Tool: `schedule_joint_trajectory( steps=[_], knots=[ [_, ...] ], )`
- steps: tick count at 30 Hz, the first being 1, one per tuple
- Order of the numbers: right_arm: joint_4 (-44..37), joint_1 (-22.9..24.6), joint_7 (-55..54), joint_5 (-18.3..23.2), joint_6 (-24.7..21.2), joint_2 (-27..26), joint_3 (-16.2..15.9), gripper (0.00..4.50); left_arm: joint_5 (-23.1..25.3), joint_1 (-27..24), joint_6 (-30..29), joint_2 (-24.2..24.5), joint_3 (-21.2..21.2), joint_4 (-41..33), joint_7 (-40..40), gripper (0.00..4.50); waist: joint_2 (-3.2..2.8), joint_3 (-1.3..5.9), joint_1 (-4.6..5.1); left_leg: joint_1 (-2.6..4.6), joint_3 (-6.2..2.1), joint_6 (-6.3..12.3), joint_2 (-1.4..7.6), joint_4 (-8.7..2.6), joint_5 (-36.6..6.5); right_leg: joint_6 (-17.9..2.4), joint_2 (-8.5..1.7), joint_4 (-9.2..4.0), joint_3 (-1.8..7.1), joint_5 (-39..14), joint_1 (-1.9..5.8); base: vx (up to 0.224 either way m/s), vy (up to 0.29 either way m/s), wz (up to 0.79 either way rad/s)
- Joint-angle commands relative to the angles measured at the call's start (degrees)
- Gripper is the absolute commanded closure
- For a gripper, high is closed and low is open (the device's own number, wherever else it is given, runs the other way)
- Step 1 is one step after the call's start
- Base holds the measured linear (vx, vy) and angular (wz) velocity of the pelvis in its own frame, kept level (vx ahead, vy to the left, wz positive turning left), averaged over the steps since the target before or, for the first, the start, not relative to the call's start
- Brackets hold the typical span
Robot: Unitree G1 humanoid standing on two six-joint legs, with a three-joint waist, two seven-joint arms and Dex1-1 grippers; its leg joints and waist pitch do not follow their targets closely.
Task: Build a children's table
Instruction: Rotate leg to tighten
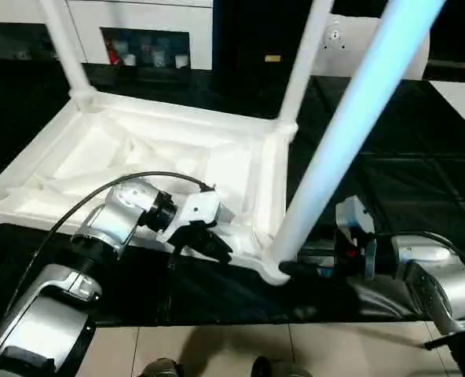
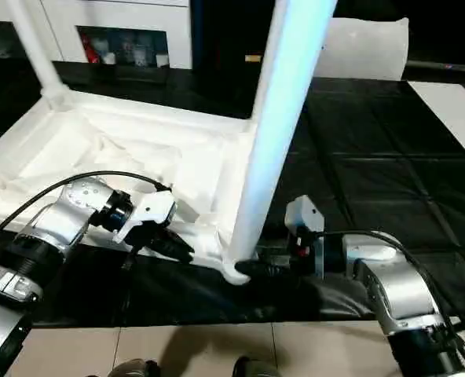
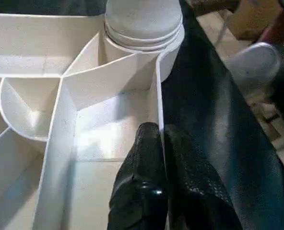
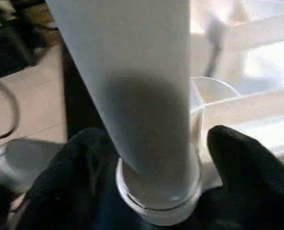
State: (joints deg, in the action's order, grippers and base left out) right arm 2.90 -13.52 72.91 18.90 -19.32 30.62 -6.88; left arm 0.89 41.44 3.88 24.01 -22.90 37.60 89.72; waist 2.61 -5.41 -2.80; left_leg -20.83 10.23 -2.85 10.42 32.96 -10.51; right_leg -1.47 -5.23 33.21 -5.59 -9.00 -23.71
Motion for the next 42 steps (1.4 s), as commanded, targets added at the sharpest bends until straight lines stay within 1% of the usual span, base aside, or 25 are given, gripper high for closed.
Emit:
schedule_joint_trajectory(
  steps=[1, 5, 8, 11, 16, 18, 22, 23, 24, 25, 27, 28, 29, 31, 32, 33, 34, 35, 36, 37, 38, 39, 40, 41, 42],
  knots=[
    [-0.01, -0.61, 1.82, 0.96, -0.6, 0.96, -0.57, 1.11, 0.95, 0.08, 0.91, 0.05, -4.3, 0.57, 2.78, 4.5, 0.59, 4.0, -0.15, 0.54, -0.42, 5.49, 3.27, -3.37, -8.43, -13.24, -3.9, -3.11, 3.51, -13.1, 3.46, 0.0, 0.0, 0.0],
    [0.65, -1.28, 3.43, 1.49, -0.83, 1.28, -1.82, 1.48, 0.0, 0.52, 1.42, 0.26, -5.68, 0.82, 2.78, 4.5, 0.58, 4.16, -0.7, 0.6, -0.39, 5.39, 3.28, -3.32, -7.42, -13.39, -3.83, -2.88, 3.44, -11.87, 3.41, 0.0, 0.0, 0.0],
    [1.2, -1.74, 3.99, 1.51, -0.76, 0.99, -2.33, 1.54, -0.19, 0.56, 1.59, 0.28, -6.27, 0.72, 2.78, 4.5, 0.62, 4.16, -0.74, 0.53, -0.41, 5.15, 3.23, -3.29, -7.42, -13.29, -3.95, -2.91, 3.45, -12.08, 3.49, 0.0, 0.0, 0.0],
    [1.17, -1.9, 4.92, 1.84, -1.5, 0.95, -2.88, 1.95, -0.78, 0.59, 1.49, 0.49, -6.99, 0.58, 2.78, 4.5, 0.62, 4.2, -0.77, 0.45, -0.44, 5.18, 3.19, -3.26, -6.95, -13.38, -3.88, -2.77, 3.42, -11.5, 3.54, 0.0, 0.0, 0.0],
    [0.88, -1.8, 5.2, 2.33, -2.24, 1.06, -3.27, 2.28, -1.15, 0.76, 1.56, 0.57, -7.33, 0.92, 2.78, 4.5, 0.48, 4.18, -0.89, 0.47, -0.4, 5.13, 3.21, -3.25, -6.95, -13.47, -3.82, -2.8, 3.4, -11.11, 3.57, 0.0, 0.0, 0.0],
    [0.35, -1.52, 4.56, 2.89, -2.9, 0.89, -3.24, 2.33, -0.79, 0.77, 1.08, -0.11, -6.23, 1.31, 2.73, 4.5, 0.46, 4.14, -0.86, 0.51, -0.42, 4.74, 3.23, -3.29, -7.76, -13.27, -3.86, -2.95, 3.38, -12.16, 3.56, 0.0, 0.0, 0.0],
    [-3.36, 0.76, -2.71, 4.46, -7.98, -2.17, -1.69, 2.38, -0.08, 0.79, -5.84, -2.83, -3.49, 0.74, -4.34, 4.5, 0.5, 3.79, -0.77, 0.69, -0.39, 3.88, 3.24, -3.48, -8.98, -12.37, -3.87, -3.39, 3.54, -14.77, 3.38, 0.0, 0.0, 0.0],
    [-3.91, 1.25, -5.54, 3.68, -8.63, -3.37, -1.61, 2.38, -0.75, 0.69, -7.7, -3.88, -2.66, 0.36, -6.63, 4.5, 0.53, 3.14, -0.52, 0.82, -0.53, 2.75, 3.04, -3.77, -12.31, -10.88, -3.94, -4.24, 3.43, -21.23, 3.17, 0.0, 0.0, 0.0],
    [-4.05, 1.44, -7.95, 2.64, -8.96, -4.42, -1.67, 2.38, -1.35, 0.63, -9.03, -4.73, -1.99, 0.11, -8.42, 4.5, 0.39, 2.97, -0.48, 0.96, -0.71, 2.08, 3.03, -3.89, -13.49, -10.15, -4.05, -4.55, 3.33, -24.3, 3.09, 0.0, 0.0, 0.0],
    [-4.06, 1.45, -11.45, 1.2, -9.84, -6.11, -1.87, 2.39, -1.98, 0.49, -10.66, -5.88, -1.26, -0.41, -10.59, 4.5, 0.5, 2.79, -0.16, 1.28, -0.93, 1.02, 2.89, -3.94, -16.03, -8.3, -4.15, -5.28, 3.15, -29.98, 2.9, 0.0, 0.0, 0.0],
    [-3.98, 1.22, -18.0, -0.77, -12.46, -9.89, -2.34, 2.39, -2.24, 0.22, -13.52, -8.12, -0.27, -1.19, -15.06, 4.5, 0.53, 2.65, 0.24, 1.46, -1.25, 0.17, 2.76, -3.97, -17.66, -5.9, -4.28, -5.98, 2.96, -35.3, 2.7, 0.0, 0.0, 0.0],
    [-3.56, 0.92, -22.31, -1.21, -14.24, -13.15, -2.19, 2.39, -2.15, 0.31, -15.21, -10.09, 0.57, -1.22, -18.68, 4.5, 0.56, 2.29, 0.69, 1.41, -1.47, -0.56, 2.66, -4.13, -18.77, -4.89, -4.13, -6.26, 2.78, -37.49, 2.36, -0.05, 0.015, -0.04],
    [-3.59, 0.81, -25.24, -1.39, -15.65, -15.32, -2.02, 2.42, -1.88, 0.33, -16.54, -11.45, 1.3, -1.4, -21.03, 4.5, 0.62, 2.23, 1.33, 1.37, -1.86, -1.29, 2.53, -4.11, -20.72, -3.66, -4.16, -6.68, 2.32, -40.04, 2.36, -0.05, 0.015, -0.04],
    [-2.88, 0.31, -31.79, -2.2, -18.07, -19.96, -1.37, 2.43, -1.36, 0.64, -18.49, -14.17, 2.79, -1.3, -26.27, 4.5, 0.53, 2.05, 2.3, 1.34, -2.42, -1.92, 2.43, -4.18, -23.71, -1.82, -4.15, -7.28, 1.62, -42.73, 2.36, -0.026, 0.014, -0.04],
    [-2.26, 0.0, -34.28, -2.71, -18.75, -21.87, -1.41, 2.44, -1.3, 0.81, -19.64, -15.36, 3.36, -1.3, -28.34, 4.5, 0.24, 2.03, 2.95, 1.82, -2.66, -2.1, 2.42, -4.09, -26.18, -1.34, -4.21, -7.86, 1.13, -43.27, 2.18, 0.0, 0.0, 0.0],
    [-1.88, -0.19, -35.72, -2.97, -19.13, -22.95, -1.43, 2.44, -1.27, 0.89, -20.35, -16.02, 3.71, -1.37, -29.53, 4.5, 0.08, 1.99, 3.3, 1.95, -2.8, -2.09, 2.52, -4.13, -27.37, -1.24, -4.21, -8.08, 0.85, -42.96, 2.28, 0.0, 0.0, 0.0],
    [0.02, -1.16, -40.7, -3.57, -19.79, -26.81, -0.65, 2.46, -1.04, 1.35, -22.09, -18.08, 4.8, -1.48, -33.67, 4.5, -0.57, 1.64, 3.94, 2.11, -3.19, -2.34, 2.79, -4.51, -30.56, -1.14, -4.0, -8.39, 0.17, -41.89, 2.41, 0.0, 0.0, 0.0],
    [1.69, -2.1, -45.01, -4.05, -20.29, -30.09, 0.45, 2.46, -0.78, 1.72, -23.28, -19.81, 5.84, -1.66, -37.64, 4.5, -0.7, 1.6, 4.89, 2.33, -3.71, -2.75, 3.03, -4.83, -35.02, -0.78, -3.82, -9.01, -1.31, -40.36, 2.84, -0.038, 0.051, -0.07],
    [3.63, -3.28, -49.57, -4.79, -20.59, -33.39, 1.7, 2.46, -0.42, 2.2, -24.07, -21.69, 7.14, -1.62, -42.56, 4.5, -1.11, 1.32, 5.36, 2.28, -4.0, -3.25, 3.44, -5.32, -37.6, -0.83, -3.55, -8.64, -1.66, -38.93, 3.11, -0.042, 0.057, -0.05],
    [3.7, -3.37, -49.97, -4.97, -20.7, -33.7, 1.85, 2.46, -0.34, 2.22, -24.19, -21.86, 7.27, -1.68, -43.02, 4.5, -2.01, 0.95, 5.65, 1.04, -4.79, -4.34, 4.81, -7.86, -44.65, -1.68, -2.65, -5.62, -1.95, -31.97, 4.92, -0.042, 0.057, -0.05],
    [4.68, -4.21, -52.28, -5.83, -20.64, -35.55, 2.57, 2.46, 0.32, 2.29, -24.89, -22.78, 7.62, -2.13, -45.35, 4.5, -2.83, 0.4, 3.73, -3.03, -3.67, -4.98, 6.47, -12.97, -52.51, -2.88, -0.83, 4.94, -0.81, -15.68, 8.07, -0.107, 0.047, 0.01],
    [4.68, -4.21, -52.28, -5.83, -20.64, -35.55, 2.57, 2.46, 0.32, 2.29, -24.89, -22.78, 7.62, -2.13, -45.35, 4.5, -2.56, 0.83, 2.19, -2.36, -1.77, -3.8, 5.79, -12.9, -52.07, -2.48, -0.24, 5.17, -0.48, -9.96, 6.95, -0.065, -0.019, 0.2],
    [5.62, -5.03, -54.83, -6.3, -20.46, -37.4, 3.67, 2.46, 1.08, 2.39, -25.24, -23.72, 8.17, -2.41, -47.74, 4.5, 0.66, 1.47, 2.95, 2.59, -0.95, -3.19, 3.68, -8.82, -43.1, -0.64, -1.98, 1.65, 4.13, -25.18, 2.83, 0.008, -0.068, 0.17],
    [6.26, -5.55, -56.09, -6.21, -20.12, -38.61, 4.41, 2.46, 1.42, 2.44, -25.53, -24.29, 8.49, -2.63, -48.93, 4.5, 2.31, 0.87, 2.65, 7.37, -0.82, -1.75, -1.3, 4.15, -22.19, 1.94, -7.07, -10.69, 4.45, -61.45, -4.12, 0.092, -0.083, 0.14],
    [7.0, -6.3, -57.09, -6.08, -18.8, -40.01, 4.78, 2.46, 1.85, 2.37, -25.9, -25.07, 8.67, -3.21, -49.96, 4.5, 2.49, 1.37, 2.44, 3.98, -2.24, 0.06, -1.69, 4.28, -11.91, 1.91, -8.63, -10.27, 6.34, -65.5, -0.78, 0.11, -0.03, -0.35]
  ],
)
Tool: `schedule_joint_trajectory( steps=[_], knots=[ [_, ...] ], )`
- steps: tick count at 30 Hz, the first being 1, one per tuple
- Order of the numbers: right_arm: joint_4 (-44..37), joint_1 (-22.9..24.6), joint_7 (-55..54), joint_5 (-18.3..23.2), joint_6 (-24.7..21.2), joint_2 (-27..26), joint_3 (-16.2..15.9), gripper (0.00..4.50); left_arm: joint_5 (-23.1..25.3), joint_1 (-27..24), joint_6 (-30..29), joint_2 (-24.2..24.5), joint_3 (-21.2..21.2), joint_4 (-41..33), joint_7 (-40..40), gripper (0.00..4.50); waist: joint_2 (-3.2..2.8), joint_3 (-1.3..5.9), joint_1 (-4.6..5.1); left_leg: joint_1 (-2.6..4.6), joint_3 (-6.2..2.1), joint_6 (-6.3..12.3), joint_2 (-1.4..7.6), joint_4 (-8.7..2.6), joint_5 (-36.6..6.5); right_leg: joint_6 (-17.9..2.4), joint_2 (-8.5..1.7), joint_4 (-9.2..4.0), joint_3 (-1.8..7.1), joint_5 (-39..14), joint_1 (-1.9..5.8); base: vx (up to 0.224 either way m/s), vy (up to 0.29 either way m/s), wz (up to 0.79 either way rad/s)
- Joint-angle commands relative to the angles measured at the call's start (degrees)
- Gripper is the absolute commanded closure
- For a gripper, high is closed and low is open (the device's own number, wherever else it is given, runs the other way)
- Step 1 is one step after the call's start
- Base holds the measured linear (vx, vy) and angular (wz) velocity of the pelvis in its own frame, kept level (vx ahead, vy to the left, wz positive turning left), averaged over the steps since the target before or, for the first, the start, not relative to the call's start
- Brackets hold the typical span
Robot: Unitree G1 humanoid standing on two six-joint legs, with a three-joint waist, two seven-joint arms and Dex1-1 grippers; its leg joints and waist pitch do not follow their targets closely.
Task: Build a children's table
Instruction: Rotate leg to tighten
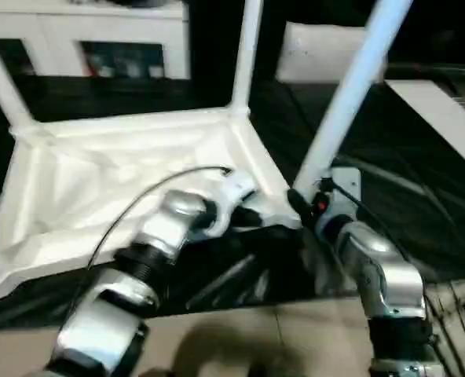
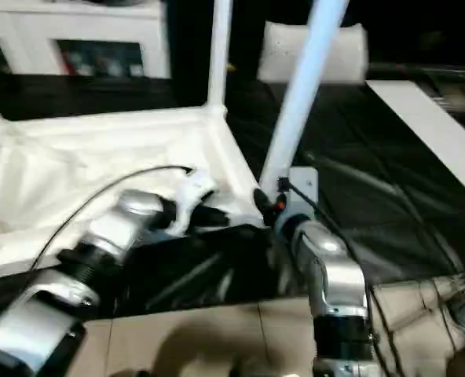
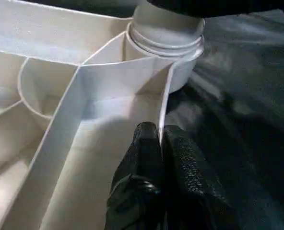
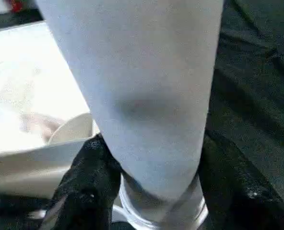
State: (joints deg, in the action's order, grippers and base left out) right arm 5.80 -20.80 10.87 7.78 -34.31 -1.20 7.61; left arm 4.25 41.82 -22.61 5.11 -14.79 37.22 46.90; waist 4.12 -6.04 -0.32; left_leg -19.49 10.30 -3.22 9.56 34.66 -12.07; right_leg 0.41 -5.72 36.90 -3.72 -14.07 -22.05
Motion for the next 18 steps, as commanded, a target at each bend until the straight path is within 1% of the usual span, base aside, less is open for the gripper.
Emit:
schedule_joint_trajectory(
  steps=[1, 2, 3, 4, 5, 6, 7, 8, 9, 10, 11, 12, 13, 14, 15, 16, 17, 18],
  knots=[
    [4.09, 0.98, 4.95, 5.04, -3.8, -8.2, -9.7, 2.46, -1.5, 2.0, 0.59, -6.17, 0.56, -2.83, -7.14, 4.5, 0.09, 2.16, -0.57, -2.59, -4.08, -0.09, 0.64, -0.76, -2.56, -0.89, -8.65, -10.73, 3.18, -53.64, 2.66, 0.082, 0.054, -0.47],
    [4.11, 0.97, 5.47, 5.18, -2.5, -8.31, -9.94, 2.46, -1.34, 1.76, 0.72, -6.03, 0.28, -3.26, -6.69, 4.5, -1.28, 2.9, -1.26, -2.36, -4.27, -1.63, 1.89, -3.89, -2.57, -2.63, -6.45, -9.81, 2.29, -43.91, 3.07, 0.082, 0.054, -0.47],
    [3.85, 1.15, 5.97, 4.68, -1.12, -8.3, -10.13, 1.78, -0.91, 1.25, 0.56, -5.43, -0.33, -4.09, -5.96, 4.5, -1.68, 2.76, -0.14, -1.94, -4.39, -2.48, 3.04, -5.98, -10.12, -5.16, -2.79, -7.7, 1.4, -27.24, 1.74, 0.073, 0.035, -0.07],
    [3.69, 1.29, 6.25, 4.36, -0.43, -8.1, -10.16, 1.78, -0.7, 1.02, 0.68, -5.01, -0.6, -4.39, -5.55, 4.5, -2.49, 3.79, 0.16, -0.26, -4.04, -2.31, 3.66, -6.04, -12.28, -9.31, -2.69, -6.73, 2.0, -12.31, 1.46, 0.0, 0.0, 0.0],
    [3.01, 1.84, 7.35, 3.92, 0.6, -6.88, -9.95, 1.78, -0.58, 0.42, 1.13, -3.62, -0.95, -4.87, -4.01, 4.5, -2.3, 3.43, 0.65, -1.12, -3.61, -0.91, 3.53, -6.57, -12.48, -11.95, -2.47, -6.43, 1.94, -5.89, 2.0, 0.0, 0.0, 0.0],
    [2.9, 1.91, 7.58, 3.94, 0.73, -6.69, -9.96, 1.72, -0.55, 0.36, 1.18, -3.44, -1.01, -4.91, -3.85, 4.5, -2.19, 3.31, 0.7, -1.3, -3.51, -0.33, 3.53, -6.75, -13.75, -12.19, -2.55, -6.62, 1.83, -7.3, 2.19, 0.0, 0.0, 0.0],
    [1.96, 2.55, 9.61, 4.1, 1.83, -5.06, -10.07, 1.59, -0.32, -0.15, 1.6, -1.92, -1.48, -5.23, -2.5, 4.5, -1.84, 3.18, 0.8, -1.08, -3.21, 0.34, 3.34, -6.72, -17.65, -11.31, -2.92, -7.59, 1.72, -14.95, 1.89, 0.0, 0.0, 0.0],
    [1.1, 3.13, 10.57, 3.97, 2.14, -3.67, -9.94, 1.33, -0.1, -0.56, 2.16, -0.68, -1.8, -5.4, -1.19, 4.5, -1.85, 3.13, 0.79, -1.27, -3.21, 0.44, 3.25, -6.59, -18.85, -10.31, -3.45, -8.27, 1.95, -19.7, 1.7, 0.0, 0.0, 0.0],
    [0.56, 3.5, 11.09, 3.85, 2.32, -2.78, -9.83, 1.29, 0.07, -0.84, 2.57, 0.11, -1.99, -5.53, -0.34, 4.5, -1.87, 3.08, 0.81, -1.41, -3.19, 0.52, 3.22, -6.64, -19.06, -9.72, -3.47, -8.48, 1.98, -20.97, 1.67, 0.0, 0.0, 0.0],
    [0.12, 3.83, 11.86, 3.77, 2.45, -1.77, -9.8, 1.24, 0.3, -1.18, 2.93, 0.87, -2.12, -5.87, 0.56, 4.5, -1.66, 3.04, 0.94, -1.57, -3.12, 0.71, 3.33, -6.75, -18.59, -8.94, -3.53, -8.7, 2.07, -21.82, 1.57, 0.0, 0.0, 0.0],
    [-1.11, 4.77, 13.99, 3.73, 3.11, 0.59, -9.89, 1.24, 0.29, -1.91, 3.57, 2.5, -2.31, -6.71, 2.83, 4.5, -1.72, 3.06, 0.88, -1.77, -3.12, 0.88, 3.32, -6.85, -17.61, -8.49, -3.65, -8.82, 2.02, -22.4, 1.74, 0.0, 0.0, 0.0],
    [-1.82, 5.42, 15.43, 3.83, 3.58, 2.09, -9.79, 0.99, 0.26, -2.47, 3.73, 3.62, -2.41, -7.41, 4.38, 4.5, -1.72, 3.17, 0.82, -1.71, -3.06, 1.07, 3.35, -6.81, -16.8, -8.4, -3.65, -8.87, 2.02, -21.82, 1.79, 0.0, 0.0, 0.0],
    [-2.21, 5.69, 16.11, 4.13, 3.56, 2.65, -9.63, 0.87, 0.26, -2.64, 4.34, 4.17, -2.54, -7.54, 5.15, 4.5, -1.62, 3.35, 0.92, -1.89, -2.88, 1.68, 3.48, -6.75, -14.83, -8.9, -3.67, -8.63, 2.14, -19.3, 1.91, 0.0, 0.0, 0.0],
    [-2.98, 6.26, 17.41, 4.7, 3.49, 3.71, -9.21, 0.83, 0.22, -2.99, 5.42, 5.27, -2.78, -7.8, 6.69, 4.5, -1.63, 3.35, 0.93, -1.95, -2.8, 2.03, 3.51, -6.77, -13.92, -9.27, -3.63, -8.6, 2.15, -18.1, 1.89, 0.0, 0.0, 0.0],
    [-3.69, 6.77, 18.46, 5.1, 3.29, 4.67, -8.79, 0.78, 0.12, -3.29, 6.17, 6.27, -2.95, -8.01, 8.07, 4.5, -1.51, 3.64, 1.0, -2.11, -2.6, 2.74, 3.49, -6.59, -11.69, -10.19, -3.55, -8.19, 2.12, -14.82, 2.12, 0.0, 0.0, 0.0],
    [-3.97, 6.96, 18.84, 5.22, 3.19, 5.07, -8.65, 0.68, 0.08, -3.4, 6.42, 6.65, -3.0, -8.07, 8.58, 4.5, -1.52, 3.94, 1.07, -2.16, -2.36, 3.53, 3.46, -6.31, -8.83, -11.44, -3.46, -7.71, 2.13, -10.29, 2.3, 0.0, 0.0, 0.0],
    [-5.83, 8.38, 22.42, 5.44, 3.38, 8.09, -8.76, 0.68, -0.43, -4.08, 9.34, 9.48, -3.87, -8.49, 12.5, 4.5, -1.47, 4.16, 0.94, -2.06, -2.04, 4.67, 3.41, -5.95, -5.8, -12.46, -3.33, -7.28, 2.16, -5.59, 2.36, 0.0, 0.0, 0.0],
    [-5.83, 8.38, 22.42, 5.44, 3.38, 8.09, -8.76, 0.43, -0.43, -4.08, 9.34, 9.48, -3.87, -8.49, 12.5, 4.5, -1.53, 4.34, 0.84, -2.0, -2.0, 5.27, 3.39, -5.8, -4.24, -13.1, -3.3, -6.93, 2.11, -3.12, 2.43, 0.0, 0.0, 0.0]
  ],
)
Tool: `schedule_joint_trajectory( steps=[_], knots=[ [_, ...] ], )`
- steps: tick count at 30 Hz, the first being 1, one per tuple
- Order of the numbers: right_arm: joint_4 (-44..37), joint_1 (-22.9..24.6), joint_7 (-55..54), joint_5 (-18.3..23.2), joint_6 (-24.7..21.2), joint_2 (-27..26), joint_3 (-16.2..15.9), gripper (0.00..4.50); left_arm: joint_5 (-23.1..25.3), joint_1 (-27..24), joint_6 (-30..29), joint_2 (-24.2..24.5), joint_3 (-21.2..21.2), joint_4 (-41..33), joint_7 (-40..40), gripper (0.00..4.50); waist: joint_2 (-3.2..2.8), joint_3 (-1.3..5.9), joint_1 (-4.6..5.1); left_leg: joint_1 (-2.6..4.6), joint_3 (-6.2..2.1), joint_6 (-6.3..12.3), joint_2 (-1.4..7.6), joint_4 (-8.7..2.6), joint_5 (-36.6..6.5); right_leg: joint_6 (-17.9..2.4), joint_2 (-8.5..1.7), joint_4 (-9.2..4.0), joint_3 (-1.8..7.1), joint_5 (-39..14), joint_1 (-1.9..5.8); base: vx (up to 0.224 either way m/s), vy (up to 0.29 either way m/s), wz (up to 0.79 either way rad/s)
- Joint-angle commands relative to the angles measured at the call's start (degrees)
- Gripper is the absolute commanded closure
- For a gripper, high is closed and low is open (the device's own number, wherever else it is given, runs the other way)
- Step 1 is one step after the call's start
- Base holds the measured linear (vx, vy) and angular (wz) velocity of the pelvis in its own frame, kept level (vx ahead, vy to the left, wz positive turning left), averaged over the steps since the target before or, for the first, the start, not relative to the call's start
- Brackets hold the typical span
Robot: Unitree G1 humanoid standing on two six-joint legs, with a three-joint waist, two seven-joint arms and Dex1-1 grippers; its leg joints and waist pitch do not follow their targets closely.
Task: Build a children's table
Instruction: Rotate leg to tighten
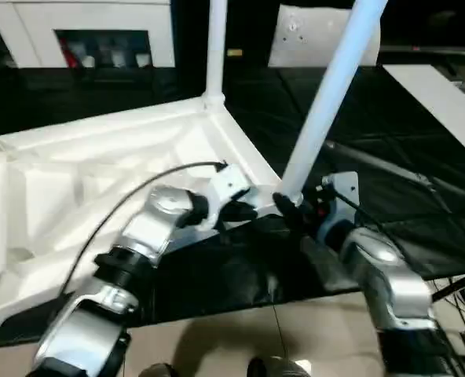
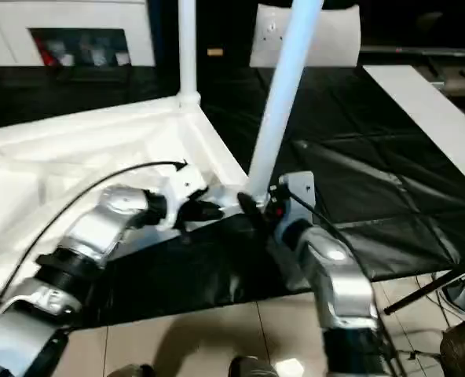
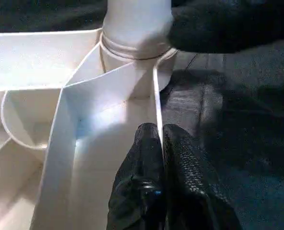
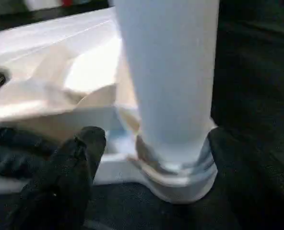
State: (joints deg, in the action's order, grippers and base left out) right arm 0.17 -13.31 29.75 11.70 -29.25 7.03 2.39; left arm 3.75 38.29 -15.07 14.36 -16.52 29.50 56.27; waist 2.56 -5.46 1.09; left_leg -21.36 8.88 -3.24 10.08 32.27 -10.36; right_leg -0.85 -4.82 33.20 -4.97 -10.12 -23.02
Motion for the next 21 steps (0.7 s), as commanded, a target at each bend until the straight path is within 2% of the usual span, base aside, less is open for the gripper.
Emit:
schedule_joint_trajectory(
  steps=[1, 2, 4, 6, 8, 12, 13, 14, 17, 18, 21],
  knots=[
    [-0.92, 1.45, 4.9, 1.69, -1.76, 1.04, -3.63, 0.37, -0.11, -0.79, 2.58, 1.34, -2.47, -0.9, 4.54, 4.5, 0.03, 3.75, -0.43, -0.16, -0.36, 6.45, 2.87, -3.24, -3.83, -13.28, -4.01, -2.78, 3.37, -2.96, 3.34, 0.0, 0.0, 0.0],
    [-2.14, 2.29, 6.81, 2.12, -1.76, 2.63, -3.8, 0.36, 0.03, -0.92, 4.8, 2.85, -2.9, -0.72, 6.3, 4.5, -0.21, 3.79, -0.68, 0.02, -0.28, 7.35, 2.96, -3.08, -2.86, -14.23, -4.05, -2.61, 3.37, -0.61, 3.45, 0.0, 0.0, 0.0],
    [-3.57, 3.43, 8.98, 2.99, -1.71, 4.97, -4.13, 0.17, 0.4, -0.96, 6.96, 4.55, -3.01, -0.29, 7.74, 4.5, -0.17, 3.88, -0.75, 0.28, -0.03, 8.11, 3.17, -2.93, -1.96, -15.46, -4.02, -2.25, 3.51, 2.01, 3.45, 0.0, 0.0, 0.0],
    [-4.46, 4.23, 10.42, 3.42, -1.45, 6.21, -4.26, 0.07, 0.47, -0.92, 6.93, 5.16, -2.64, -0.2, 7.76, 4.5, -0.34, 3.9, -1.1, 0.52, 0.03, 7.64, 3.34, -2.99, -2.73, -15.9, -3.91, -2.2, 3.42, 0.84, 3.44, 0.0, 0.0, 0.0],
    [-5.77, 5.42, 11.86, 3.72, -1.42, 7.79, -4.47, 0.07, -0.27, -0.88, 4.4, 5.26, -1.34, -0.66, 6.78, 4.5, -0.35, 3.82, -1.62, 0.89, 0.22, 6.17, 3.58, -3.11, -4.42, -15.97, -3.89, -2.38, 3.5, -1.84, 3.32, 0.0, 0.0, 0.0],
    [-7.26, 7.17, 12.61, 2.69, -0.81, 9.71, -5.32, 0.07, -3.2, -1.62, -3.76, 3.97, 0.7, -3.97, 5.23, 4.5, -0.1, 3.86, -1.81, 0.81, 0.38, 4.52, 3.5, -3.19, -5.65, -15.53, -3.85, -2.52, 3.64, -4.4, 3.42, 0.0, 0.0, 0.0],
    [-7.84, 7.65, 13.18, 3.62, -1.57, 9.91, -5.34, 0.01, -3.74, -2.03, -6.04, 3.41, 1.25, -4.97, 4.24, 4.23, -0.37, 3.97, -1.9, 0.86, 0.42, 4.34, 3.45, -3.11, -5.71, -15.51, -3.87, -2.52, 3.76, -4.58, 3.42, 0.0, 0.0, 0.0],
    [-8.31, 8.05, 13.33, 3.78, -1.64, 10.08, -5.64, 0.0, -3.41, -2.52, -6.26, 3.17, 1.17, -5.58, 3.36, 3.95, -0.16, 4.01, -1.83, 0.79, 0.48, 4.44, 3.43, -3.06, -5.64, -15.69, -3.79, -2.49, 3.82, -4.11, 3.44, 0.0, 0.0, 0.0],
    [-8.84, 8.51, 13.02, 4.04, -1.67, 9.9, -5.97, 0.0, -3.12, -3.33, -7.32, 2.65, 1.53, -6.03, 1.68, 3.84, -0.22, 4.15, -1.86, 0.91, 0.59, 4.77, 3.35, -2.93, -5.85, -15.39, -3.68, -2.61, 3.95, -4.86, 3.34, 0.0, 0.0, 0.0],
    [-8.85, 8.54, 12.38, 3.98, -1.25, 9.55, -5.86, 0.0, -2.15, -3.56, -6.24, 2.57, 1.53, -5.41, 0.14, 3.66, -0.09, 4.14, -1.87, 0.82, 0.59, 4.84, 3.25, -2.89, -5.85, -15.26, -3.63, -2.7, 3.92, -5.07, 3.35, 0.0, 0.0, 0.0],
    [-8.85, 8.34, 11.7, 4.0, 0.15, 9.12, -5.78, 0.0, -0.12, -3.83, -4.4, 3.22, 0.69, -4.32, -1.67, 3.56, -0.07, 4.03, -1.97, 0.77, 0.55, 4.36, 3.22, -2.91, -7.42, -14.12, -3.6, -3.02, 3.95, -8.23, 3.19, 0.0, 0.0, 0.0]
  ],
)
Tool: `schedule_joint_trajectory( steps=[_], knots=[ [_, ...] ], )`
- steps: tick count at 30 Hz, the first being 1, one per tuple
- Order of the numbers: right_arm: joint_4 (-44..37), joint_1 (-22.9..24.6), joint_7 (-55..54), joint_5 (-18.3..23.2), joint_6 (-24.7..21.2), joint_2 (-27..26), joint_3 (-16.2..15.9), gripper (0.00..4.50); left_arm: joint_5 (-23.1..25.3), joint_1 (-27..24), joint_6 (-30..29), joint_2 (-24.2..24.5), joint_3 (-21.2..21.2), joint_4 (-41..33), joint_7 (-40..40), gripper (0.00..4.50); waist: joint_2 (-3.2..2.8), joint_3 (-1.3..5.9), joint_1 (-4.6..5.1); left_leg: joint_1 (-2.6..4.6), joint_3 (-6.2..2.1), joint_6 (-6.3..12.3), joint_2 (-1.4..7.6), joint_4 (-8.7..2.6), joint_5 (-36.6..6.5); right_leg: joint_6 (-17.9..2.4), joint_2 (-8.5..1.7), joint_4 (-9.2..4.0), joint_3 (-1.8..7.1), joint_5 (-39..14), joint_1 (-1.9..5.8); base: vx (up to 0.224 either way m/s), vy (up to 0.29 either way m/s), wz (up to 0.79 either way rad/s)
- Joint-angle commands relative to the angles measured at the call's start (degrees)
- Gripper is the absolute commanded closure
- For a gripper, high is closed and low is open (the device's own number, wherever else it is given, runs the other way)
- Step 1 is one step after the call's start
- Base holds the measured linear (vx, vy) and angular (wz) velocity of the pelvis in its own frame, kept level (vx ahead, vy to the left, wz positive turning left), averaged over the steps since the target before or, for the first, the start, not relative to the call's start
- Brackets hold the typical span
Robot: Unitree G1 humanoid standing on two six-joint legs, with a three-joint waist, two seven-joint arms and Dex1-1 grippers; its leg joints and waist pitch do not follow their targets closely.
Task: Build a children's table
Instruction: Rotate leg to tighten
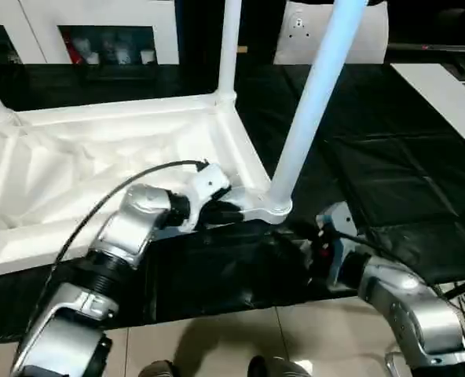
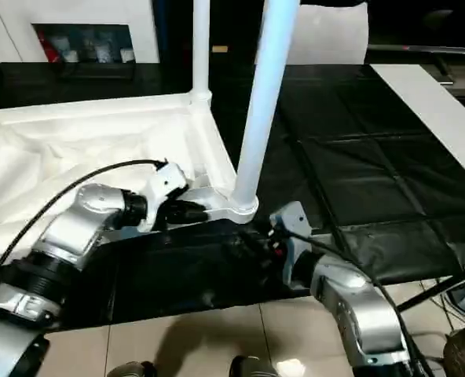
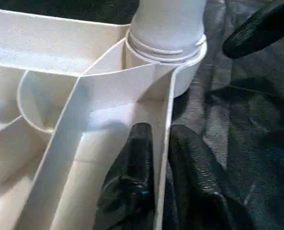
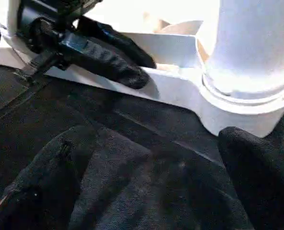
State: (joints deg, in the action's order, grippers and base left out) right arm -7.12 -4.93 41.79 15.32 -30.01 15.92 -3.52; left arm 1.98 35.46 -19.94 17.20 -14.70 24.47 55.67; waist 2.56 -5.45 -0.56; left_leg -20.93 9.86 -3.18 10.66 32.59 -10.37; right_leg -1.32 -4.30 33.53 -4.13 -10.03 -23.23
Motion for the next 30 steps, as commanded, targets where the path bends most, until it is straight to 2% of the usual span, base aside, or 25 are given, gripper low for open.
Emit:
schedule_joint_trajectory(
  steps=[1, 5, 10, 15, 16, 21, 25, 27, 28, 29, 30],
  knots=[
    [-1.71, -0.11, -0.44, 0.6, 0.34, 0.28, 0.13, 0.0, 1.86, -0.98, 0.5, 0.51, -1.17, 0.77, -1.41, 3.56, -0.08, 4.04, -0.33, 0.35, -0.44, 3.88, 2.62, -3.24, -8.09, -12.95, -4.12, -3.47, 3.11, -9.82, 3.38, 0.0, 0.0, 0.0],
    [-2.22, -0.12, 0.25, 1.06, -0.17, 0.93, -0.23, 0.0, 2.16, -0.94, -0.49, 1.21, -1.7, 0.36, -1.43, 3.56, -0.03, 4.13, -0.31, 0.3, -0.57, 2.99, 2.59, -3.3, -8.95, -11.54, -4.02, -3.69, 3.05, -12.91, 3.31, 0.0, 0.0, 0.0],
    [-1.89, 0.17, 0.53, 0.18, 1.23, 1.64, -0.92, 0.0, 2.53, -0.81, -2.14, 3.03, -3.48, -0.31, 1.38, 3.56, -0.1, 4.34, -0.29, 0.3, -0.52, 2.91, 2.55, -3.2, -8.45, -11.42, -3.98, -3.56, 3.13, -12.13, 3.17, 0.0, 0.0, 0.0],
    [-1.64, -0.03, 0.36, 0.26, 1.92, 1.78, -0.71, 0.0, 2.63, -0.42, -2.11, 4.19, -4.58, -0.59, 4.05, 4.03, -0.08, 4.5, -0.37, 0.26, -0.46, 2.96, 2.47, -3.04, -7.77, -11.84, -3.96, -3.31, 3.15, -11.05, 3.23, 0.0, 0.0, 0.0],
    [-1.6, -0.17, 0.28, 0.47, 1.91, 1.8, -0.55, 0.0, 2.7, -0.25, -1.79, 4.17, -4.63, -0.34, 4.15, 4.15, -0.23, 4.51, -0.37, 0.29, -0.47, 2.98, 2.43, -3.02, -7.74, -11.91, -3.92, -3.31, 3.14, -10.88, 3.23, 0.0, 0.0, 0.0],
    [-1.94, -0.51, 0.51, 1.34, 2.44, 1.99, 0.22, 0.0, 2.24, 0.26, 0.22, 3.88, -4.68, 0.81, 4.63, 4.43, -0.04, 4.67, -0.35, 0.3, -0.43, 3.3, 2.43, -2.87, -7.05, -12.42, -3.87, -3.06, 3.16, -9.25, 3.31, 0.0, 0.0, 0.0],
    [-2.05, -0.81, 1.47, 2.19, 3.07, 3.19, 1.31, 0.0, 0.91, 0.43, 4.32, 3.9, -5.15, 1.29, 7.63, 4.43, -0.01, 4.72, -0.39, 0.32, -0.4, 3.98, 2.46, -2.73, -6.31, -13.33, -3.87, -2.74, 3.18, -6.91, 3.38, 0.0, 0.0, 0.0],
    [-1.59, -1.69, 4.82, 3.57, 4.02, 5.77, 2.82, 0.0, -0.55, -0.21, 11.18, 5.5, -7.46, 0.75, 15.92, 4.43, 0.11, 4.6, -0.64, 0.3, -0.45, 4.23, 2.34, -2.74, -7.87, -12.56, -4.1, -3.17, 3.2, -9.71, 3.53, 0.0, 0.0, 0.0],
    [-1.59, -1.69, 4.82, 3.57, 4.02, 5.77, 2.82, 0.0, -0.55, -0.21, 11.18, 5.5, -7.46, 0.75, 15.92, 4.43, 0.16, 4.56, -0.59, 0.27, -0.36, 4.12, 2.38, -2.76, -7.79, -12.45, -4.09, -3.09, 3.3, -9.93, 3.5, 0.0, 0.0, 0.0],
    [-1.21, -2.23, 7.13, 4.43, 4.32, 7.36, 3.26, 0.0, -1.16, -0.5, 12.83, 6.42, -8.6, 0.39, 19.96, 4.43, -0.08, 4.49, -0.68, 0.46, -0.33, 3.96, 2.47, -2.76, -7.93, -12.64, -3.98, -3.05, 3.26, -9.97, 3.22, 0.0, 0.0, 0.0],
    [-1.16, -2.29, 7.4, 4.55, 4.34, 7.56, 3.29, 0.0, -1.25, -0.5, 12.82, 6.46, -8.64, 0.4, 20.28, 4.43, 0.05, 4.43, -0.81, 0.57, -0.22, 3.75, 2.5, -2.74, -8.47, -12.6, -3.91, -3.06, 3.28, -10.39, 3.14, 0.0, 0.0, 0.0]
  ],
)
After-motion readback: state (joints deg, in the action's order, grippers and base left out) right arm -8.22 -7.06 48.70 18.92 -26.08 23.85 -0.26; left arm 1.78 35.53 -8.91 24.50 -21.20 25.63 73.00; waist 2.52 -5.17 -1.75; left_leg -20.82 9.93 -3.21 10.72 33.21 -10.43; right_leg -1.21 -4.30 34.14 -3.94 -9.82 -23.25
